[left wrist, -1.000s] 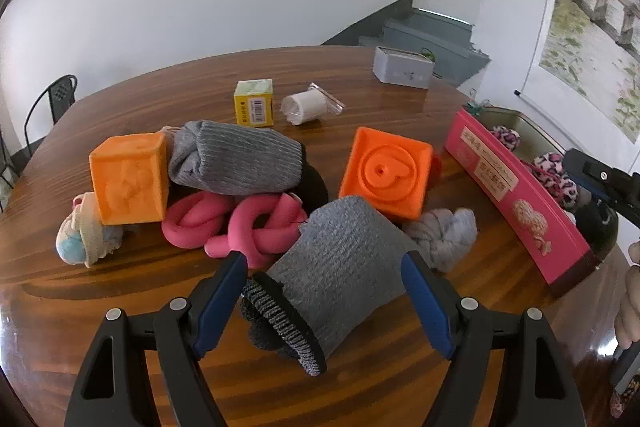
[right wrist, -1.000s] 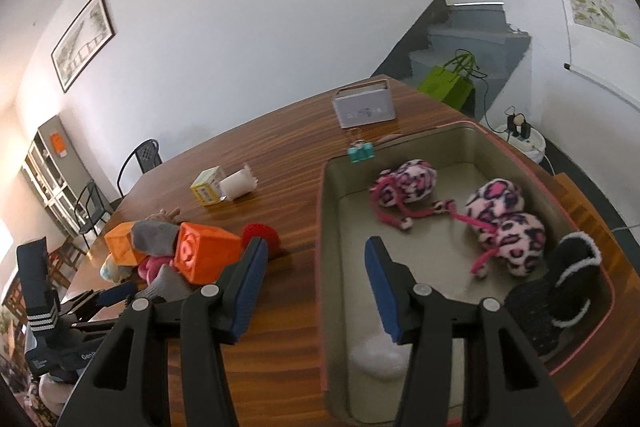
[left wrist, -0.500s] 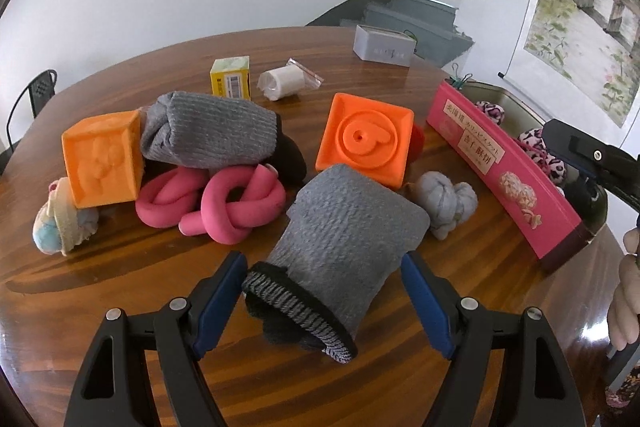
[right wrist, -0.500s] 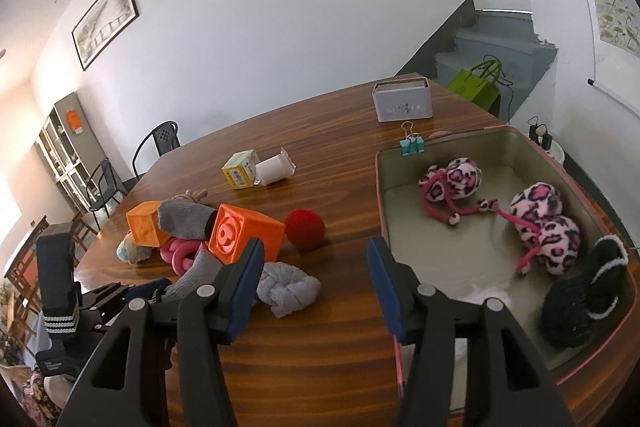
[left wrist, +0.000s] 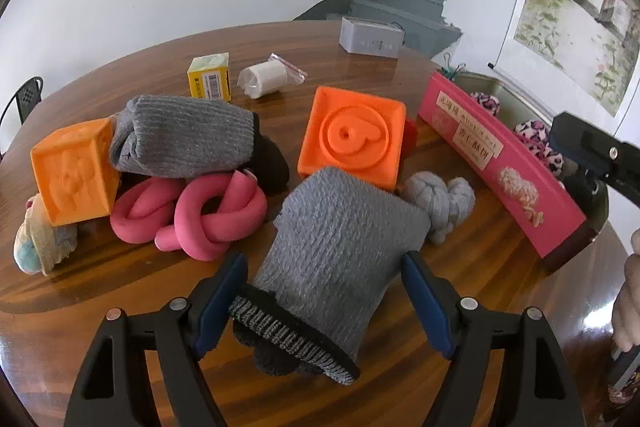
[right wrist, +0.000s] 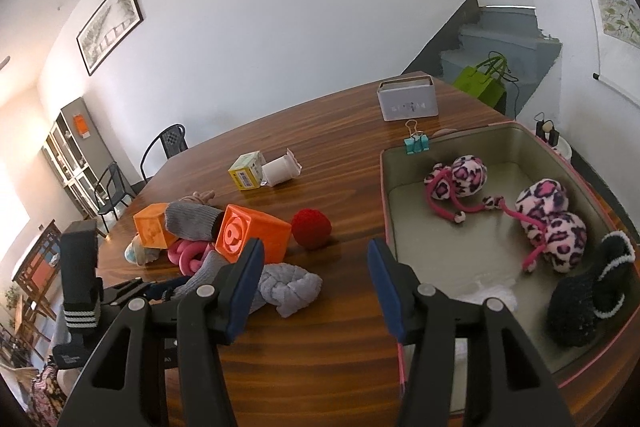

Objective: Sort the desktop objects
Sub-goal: 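Grasp the grey knit sock with the left tool, then grasp the orange block with raised numeral with the right tool while the left tool holds the sock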

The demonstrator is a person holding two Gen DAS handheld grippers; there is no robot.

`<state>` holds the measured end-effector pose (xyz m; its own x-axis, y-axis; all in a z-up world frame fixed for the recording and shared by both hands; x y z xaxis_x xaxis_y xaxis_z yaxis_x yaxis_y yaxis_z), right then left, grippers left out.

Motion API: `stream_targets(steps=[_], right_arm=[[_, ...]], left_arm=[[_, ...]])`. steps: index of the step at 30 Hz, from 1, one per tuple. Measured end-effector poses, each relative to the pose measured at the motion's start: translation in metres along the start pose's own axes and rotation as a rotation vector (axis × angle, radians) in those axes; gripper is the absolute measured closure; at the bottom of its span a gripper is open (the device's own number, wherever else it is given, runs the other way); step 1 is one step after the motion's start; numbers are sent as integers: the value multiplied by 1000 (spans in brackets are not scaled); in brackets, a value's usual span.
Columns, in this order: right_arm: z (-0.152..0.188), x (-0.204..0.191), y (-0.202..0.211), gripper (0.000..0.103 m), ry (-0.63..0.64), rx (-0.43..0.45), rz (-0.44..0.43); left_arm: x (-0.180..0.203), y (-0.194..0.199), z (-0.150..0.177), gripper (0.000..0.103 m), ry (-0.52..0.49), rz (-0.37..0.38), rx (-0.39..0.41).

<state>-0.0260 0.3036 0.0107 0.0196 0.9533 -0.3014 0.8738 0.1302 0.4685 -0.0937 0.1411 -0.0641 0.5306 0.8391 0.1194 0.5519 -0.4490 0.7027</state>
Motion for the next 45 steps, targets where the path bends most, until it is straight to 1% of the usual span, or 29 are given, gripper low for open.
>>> stream_targets(steps=[2, 3, 4, 6, 7, 8, 15, 20, 27, 32, 38, 41, 43, 45], right_arm=[[1, -1, 0, 45, 2, -2, -1], [1, -1, -1, 45, 4, -2, -2], [1, -2, -1, 45, 5, -3, -1], [1, -2, -1, 45, 6, -4, 0], [2, -2, -1, 45, 6, -5, 0], [2, -3, -1, 45, 5, -5, 0], [5, -13, -3, 45, 33, -19, -5], [8, -29, -13, 45, 56, -60, -29], [11, -55, -40, 44, 100, -128, -43], [13, -69, -65, 44, 110, -184, -57], [10, -81, -93, 44, 161, -210, -19], [5, -80, -107, 43, 171, -218, 10], [1, -77, -113, 40, 175, -215, 26], [-5, -76, -117, 39, 188, -210, 39]], left_arm=[[2, 2, 2, 38, -9, -5, -3], [3, 3, 3, 41, -9, -6, -3], [3, 5, 4, 47, -8, -6, -3], [4, 9, 7, 53, -1, -17, -3], [3, 11, 8, 57, 2, -20, -2], [3, 14, 11, 59, 6, -26, 0], [-16, 40, 34, 59, 75, -64, 17], [-33, 59, 50, 59, 131, -96, 38], [-61, 76, 59, 59, 210, -171, 55], [-78, 86, 63, 59, 265, -191, 71], [-94, 91, 68, 59, 323, -212, 79], [-95, 92, 68, 59, 330, -212, 77], [-94, 91, 68, 59, 326, -213, 75], [-92, 91, 68, 59, 321, -213, 74]])
Point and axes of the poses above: each gripper's, at about its wrist camera, not at the fingertips, and y roughly against the way its jaws point, x to its right, z to its underside, the point moved 5 cm from there along -y, roughly the way its jaws point, and after that the axes turned 4 degrees about x, right-handed, at the moved point
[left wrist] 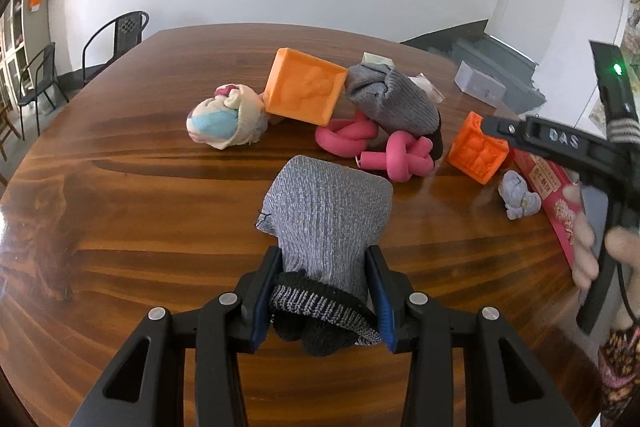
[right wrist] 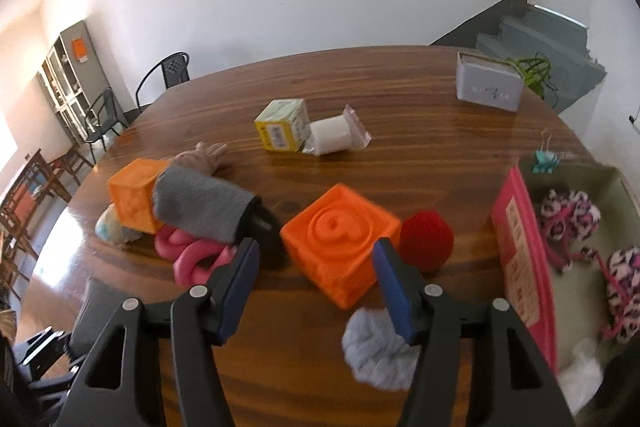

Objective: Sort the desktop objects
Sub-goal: 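Grasp the orange block with raised numeral with the right tool while the left tool holds the sock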

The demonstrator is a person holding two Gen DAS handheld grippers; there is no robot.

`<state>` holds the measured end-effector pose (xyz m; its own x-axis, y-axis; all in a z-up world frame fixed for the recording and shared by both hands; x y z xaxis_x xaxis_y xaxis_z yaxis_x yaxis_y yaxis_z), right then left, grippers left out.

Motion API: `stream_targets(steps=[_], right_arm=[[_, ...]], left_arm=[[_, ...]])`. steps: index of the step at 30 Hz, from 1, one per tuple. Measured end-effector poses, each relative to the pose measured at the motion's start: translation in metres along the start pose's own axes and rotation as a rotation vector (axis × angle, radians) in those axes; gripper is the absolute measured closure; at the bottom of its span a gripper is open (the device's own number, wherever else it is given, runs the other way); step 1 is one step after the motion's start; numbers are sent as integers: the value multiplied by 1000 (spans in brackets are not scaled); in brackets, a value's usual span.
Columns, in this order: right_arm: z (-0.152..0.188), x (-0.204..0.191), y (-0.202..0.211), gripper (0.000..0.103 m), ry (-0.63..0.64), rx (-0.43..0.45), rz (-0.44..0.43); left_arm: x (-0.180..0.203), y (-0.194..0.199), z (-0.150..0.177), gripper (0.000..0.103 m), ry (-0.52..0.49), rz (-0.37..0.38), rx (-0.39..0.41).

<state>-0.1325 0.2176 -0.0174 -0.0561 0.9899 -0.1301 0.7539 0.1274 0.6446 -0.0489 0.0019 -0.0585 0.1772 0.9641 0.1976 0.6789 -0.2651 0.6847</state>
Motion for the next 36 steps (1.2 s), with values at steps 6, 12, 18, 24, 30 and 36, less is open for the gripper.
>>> stream_targets(steps=[6, 12, 18, 24, 30, 36], right_arm=[[-15, 2, -15, 34, 31, -21, -11], [-16, -4, -23, 27, 106, -38, -21], [-19, -5, -28, 27, 188, -60, -6], [-21, 6, -39, 27, 129, -120, -39], [-8, -1, -43, 27, 169, -169, -35], [8, -11, -38, 27, 150, -219, -109]], left_arm=[[0, -1, 0, 59, -2, -2, -3], [0, -1, 1, 59, 0, -4, -3], [-2, 6, -4, 59, 9, -9, 43], [-1, 9, -7, 59, 1, -18, 66], [-5, 10, -9, 59, 23, -9, 73], [-6, 9, -9, 59, 32, -7, 69]])
Point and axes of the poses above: each gripper's, at about its wrist camera, not at the fingertips, and y roughly against the way its jaws point, x to its right, z to its underside, the point moved 5 cm from there along -y, roughly the way its jaws point, and after that the axes turned 4 degrees about x, right-handed, at the moved point
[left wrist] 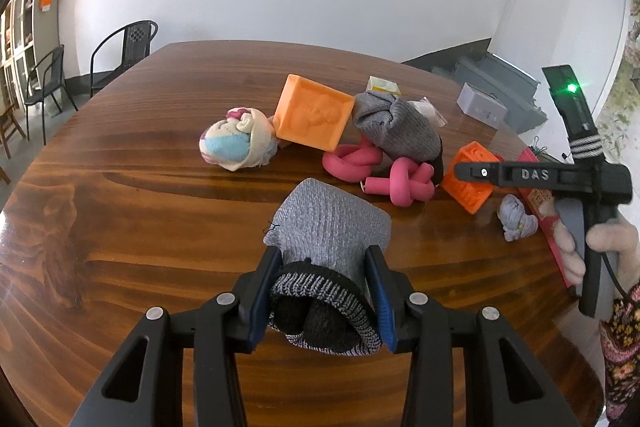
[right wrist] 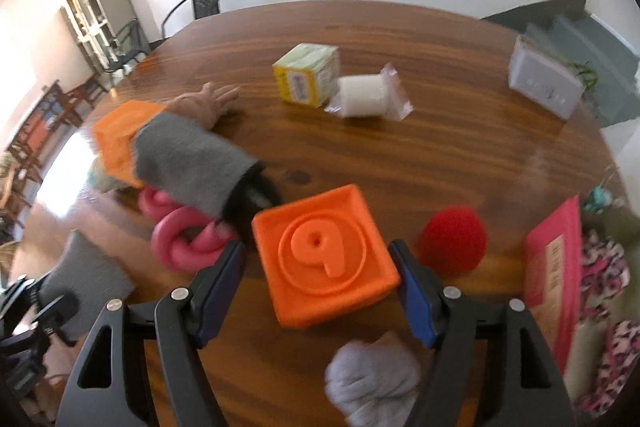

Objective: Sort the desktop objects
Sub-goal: 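Grasp the orange block with raised numeral with the right tool while the left tool holds the sock, then carry the orange block into the pink box and open the right tool while the left tool holds the sock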

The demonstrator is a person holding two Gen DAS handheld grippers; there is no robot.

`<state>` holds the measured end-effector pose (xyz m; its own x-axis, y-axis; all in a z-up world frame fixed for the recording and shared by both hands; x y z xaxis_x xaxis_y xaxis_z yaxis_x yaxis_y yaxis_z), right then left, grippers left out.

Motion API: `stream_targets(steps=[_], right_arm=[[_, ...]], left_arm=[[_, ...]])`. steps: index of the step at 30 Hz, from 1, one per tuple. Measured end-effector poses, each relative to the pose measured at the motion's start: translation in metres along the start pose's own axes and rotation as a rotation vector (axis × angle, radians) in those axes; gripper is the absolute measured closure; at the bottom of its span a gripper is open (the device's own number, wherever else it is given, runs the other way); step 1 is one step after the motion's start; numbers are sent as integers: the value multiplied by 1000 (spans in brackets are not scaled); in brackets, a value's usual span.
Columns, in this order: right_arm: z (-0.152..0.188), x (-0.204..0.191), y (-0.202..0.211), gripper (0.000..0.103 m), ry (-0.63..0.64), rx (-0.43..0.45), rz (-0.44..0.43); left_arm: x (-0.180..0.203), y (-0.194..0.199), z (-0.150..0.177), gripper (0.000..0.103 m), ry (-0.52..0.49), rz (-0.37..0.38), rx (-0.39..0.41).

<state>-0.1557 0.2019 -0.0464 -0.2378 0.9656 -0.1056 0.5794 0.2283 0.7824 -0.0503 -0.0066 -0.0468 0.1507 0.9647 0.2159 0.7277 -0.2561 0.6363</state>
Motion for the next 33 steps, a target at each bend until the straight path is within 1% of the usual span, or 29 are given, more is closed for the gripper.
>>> stream_targets(steps=[4, 7, 8, 10, 11, 12, 13, 14, 15, 16, 17, 19, 29, 33], right_arm=[[10, -12, 5, 27, 15, 0, -8], [14, -18, 5, 28, 27, 14, 27], [15, -20, 4, 29, 36, 21, 53], [15, -20, 1, 35, 51, 32, 112], [15, -19, -1, 39, 50, 31, 127], [15, -18, -3, 46, 41, 32, 135], [16, -15, -4, 47, 28, 36, 135], [16, -13, -4, 48, 15, 40, 136], [16, -11, -4, 48, 6, 45, 138], [17, -10, -2, 48, 1, 52, 142], [18, -10, 0, 48, -1, 61, 144], [20, -11, 4, 48, -9, 78, 141], [22, -23, 45, 48, -58, 173, 54], [27, -32, 59, 48, -58, 198, 17]], left_arm=[[-2, 0, 0, 59, 13, 1, -1], [-3, 1, 0, 59, 18, 1, 2], [-3, 1, 0, 59, 20, 1, 4], [-4, 2, -1, 59, 25, 4, 7], [-4, 2, -1, 59, 29, 8, 8], [-4, 3, -1, 59, 38, 20, 9], [-5, 3, -2, 54, 47, 32, 11], [-5, 4, -2, 43, 55, 43, 13], [-5, 6, -3, 38, 59, 50, 21], [-4, 7, -4, 34, 64, 56, 28], [-4, 9, -5, 34, 67, 63, 36], [-2, 9, -5, 34, 58, 67, 42], [3, -9, -4, 34, 26, 39, -10], [14, -21, -3, 34, -35, 6, -41]])
Point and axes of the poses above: each gripper's, at about its wrist camera, not at the fingertips, and y roughly against the way its jaws point, x to its right, z to its underside, the point moved 5 cm from there along -y, roughly the way its jaws point, and after that the axes turned 4 degrees about x, right-handed, at the moved point
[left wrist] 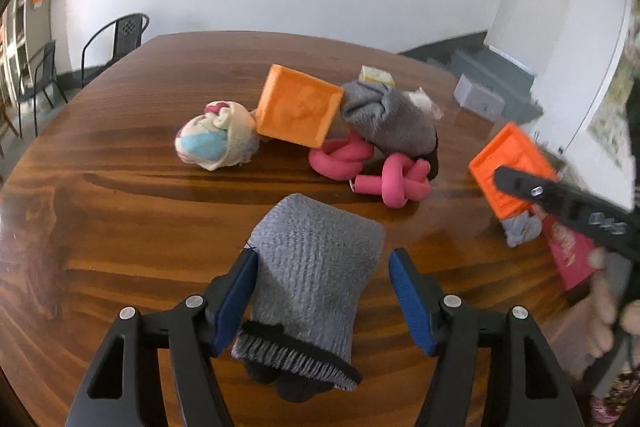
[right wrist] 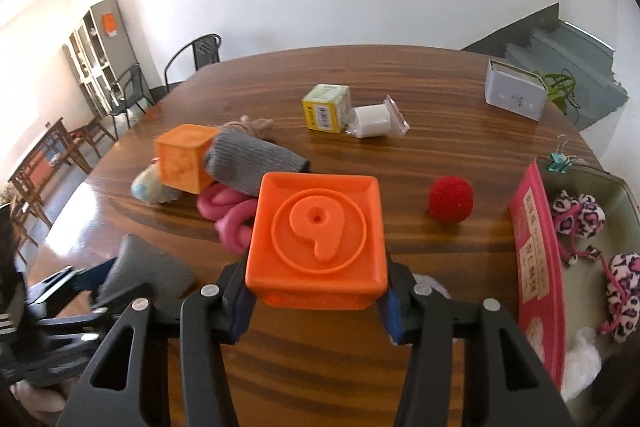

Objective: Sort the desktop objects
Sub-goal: 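Carry the orange block into the pink box and open the right tool while the left tool holds the sock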

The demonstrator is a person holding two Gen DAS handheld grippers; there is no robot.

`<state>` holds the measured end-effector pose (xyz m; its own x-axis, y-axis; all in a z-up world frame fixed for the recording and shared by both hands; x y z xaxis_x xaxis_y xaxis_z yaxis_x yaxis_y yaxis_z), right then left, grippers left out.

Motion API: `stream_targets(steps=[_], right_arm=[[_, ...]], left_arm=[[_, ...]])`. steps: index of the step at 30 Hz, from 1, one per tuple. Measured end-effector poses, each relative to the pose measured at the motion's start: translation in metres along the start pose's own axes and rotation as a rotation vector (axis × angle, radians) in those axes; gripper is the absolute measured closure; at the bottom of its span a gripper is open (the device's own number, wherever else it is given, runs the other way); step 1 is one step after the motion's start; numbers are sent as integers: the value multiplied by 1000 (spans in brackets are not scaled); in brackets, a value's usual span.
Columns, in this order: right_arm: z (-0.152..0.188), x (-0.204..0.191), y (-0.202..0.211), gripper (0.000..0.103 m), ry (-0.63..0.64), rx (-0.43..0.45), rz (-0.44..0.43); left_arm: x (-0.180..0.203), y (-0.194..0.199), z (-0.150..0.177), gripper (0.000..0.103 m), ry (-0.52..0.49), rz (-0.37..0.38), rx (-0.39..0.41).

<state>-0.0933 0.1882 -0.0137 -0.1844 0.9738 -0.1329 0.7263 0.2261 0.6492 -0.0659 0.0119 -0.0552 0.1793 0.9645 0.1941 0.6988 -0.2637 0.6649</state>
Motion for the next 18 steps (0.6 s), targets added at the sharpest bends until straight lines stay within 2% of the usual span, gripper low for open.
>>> stream_targets(steps=[4, 6, 8, 15, 18], right_arm=[[3, -1, 10, 48, -21, 18, -25], [4, 1, 13, 48, -36, 25, -40], [6, 1, 16, 48, -44, 28, -49], [10, 2, 18, 48, -56, 29, -68], [11, 4, 19, 48, -64, 31, -71]], left_arm=[[8, -6, 0, 35, -45, -19, -6], [10, -10, 0, 46, -59, -25, -11], [12, -13, 0, 51, -72, -30, -15], [1, 0, -3, 62, -5, -17, 28], [-4, 8, -6, 62, 22, -17, 57]])
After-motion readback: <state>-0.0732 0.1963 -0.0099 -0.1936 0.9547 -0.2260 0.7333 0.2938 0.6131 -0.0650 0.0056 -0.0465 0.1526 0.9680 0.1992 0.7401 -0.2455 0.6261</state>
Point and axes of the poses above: each gripper's, at about its wrist camera, not at the fingertips, and y roughly against the way its jaws point, x to its right, z to its underside, the point moved 5 cm from there along -y, roughly the way its jaws point, and after that the axes turned 4 degrees about x, right-handed, at the moved point
